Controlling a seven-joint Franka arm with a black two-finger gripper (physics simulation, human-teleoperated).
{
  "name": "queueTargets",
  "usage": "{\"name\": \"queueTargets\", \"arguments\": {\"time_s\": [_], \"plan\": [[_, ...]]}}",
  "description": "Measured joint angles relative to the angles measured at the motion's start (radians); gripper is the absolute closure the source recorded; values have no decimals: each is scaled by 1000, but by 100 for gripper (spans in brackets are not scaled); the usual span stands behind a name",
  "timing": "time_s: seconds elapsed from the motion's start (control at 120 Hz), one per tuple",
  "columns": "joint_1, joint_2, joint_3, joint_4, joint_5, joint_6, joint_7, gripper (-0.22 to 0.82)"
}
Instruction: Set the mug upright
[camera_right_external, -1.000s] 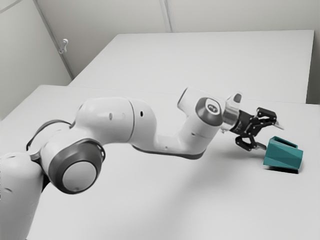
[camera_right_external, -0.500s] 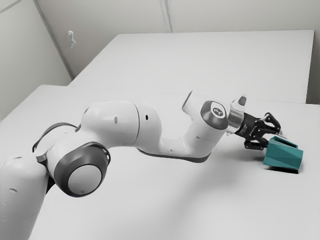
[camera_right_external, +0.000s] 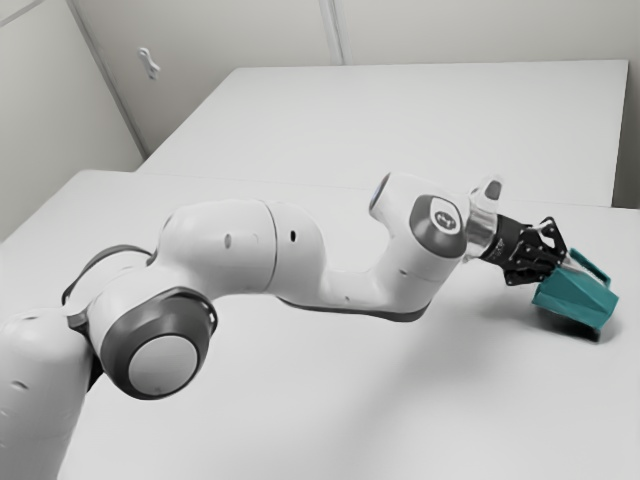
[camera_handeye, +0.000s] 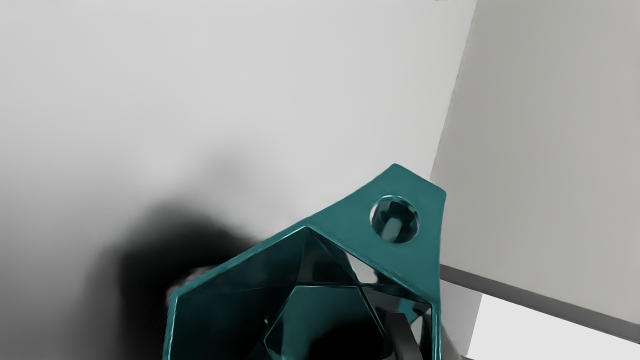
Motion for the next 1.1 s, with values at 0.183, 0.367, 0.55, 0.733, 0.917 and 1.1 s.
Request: {"name": "queueTargets", "arguments": {"time_s": [0.183,0.367,0.55,0.733,0.917,1.1], "plan": [[0,-117,11,-98,156,8,-31,78],[0,-269,87,-268,378,-19,-57,78],[6,-371,166,-283,705,-212,-121,78],[40,-498,189,-389,959,-396,-183,79],[80,-608,190,-515,1093,-473,-202,79],[140,-702,189,-640,1179,-495,-202,79]]}}
